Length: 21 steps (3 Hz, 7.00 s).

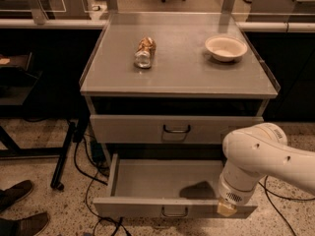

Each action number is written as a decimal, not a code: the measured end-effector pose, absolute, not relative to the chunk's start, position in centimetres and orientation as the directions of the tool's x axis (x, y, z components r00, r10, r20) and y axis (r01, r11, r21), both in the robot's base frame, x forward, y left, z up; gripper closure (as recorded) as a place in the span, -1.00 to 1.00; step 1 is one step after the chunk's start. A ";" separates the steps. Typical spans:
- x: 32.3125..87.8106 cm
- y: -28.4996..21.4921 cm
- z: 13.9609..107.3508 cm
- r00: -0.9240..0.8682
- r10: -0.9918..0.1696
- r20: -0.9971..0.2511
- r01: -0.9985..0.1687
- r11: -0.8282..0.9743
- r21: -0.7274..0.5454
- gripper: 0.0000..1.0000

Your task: Close middle drawer

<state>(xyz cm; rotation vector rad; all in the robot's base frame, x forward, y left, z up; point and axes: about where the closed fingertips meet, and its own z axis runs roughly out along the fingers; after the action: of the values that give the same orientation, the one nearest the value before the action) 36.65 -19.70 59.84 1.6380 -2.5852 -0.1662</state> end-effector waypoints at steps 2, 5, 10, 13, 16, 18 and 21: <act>35.3 -17.8 48.4 -0.452 -0.888 0.081 -0.849 0.456 0.267 1.00; 38.0 -17.5 43.8 -0.523 -0.842 0.131 -0.803 0.538 0.255 1.00; 44.0 -18.4 43.9 -0.650 -0.755 0.080 -0.753 0.655 0.065 1.00; 50.9 -18.3 44.9 -0.725 -0.688 0.009 -0.686 0.722 -0.088 1.00; 52.0 -18.1 43.4 -0.710 -0.704 -0.010 -0.698 0.706 -0.117 1.00; 53.3 -18.1 43.7 -0.713 -0.700 -0.034 -0.689 0.710 -0.147 0.66; 53.3 -18.1 43.7 -0.713 -0.700 -0.034 -0.689 0.710 -0.147 -0.86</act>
Offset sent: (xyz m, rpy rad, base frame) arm -0.0212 0.0203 -0.1359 -0.0053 0.1853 -0.0444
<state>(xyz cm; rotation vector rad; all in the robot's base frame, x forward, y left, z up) 53.33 -18.06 43.67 1.2153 -2.9845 0.1999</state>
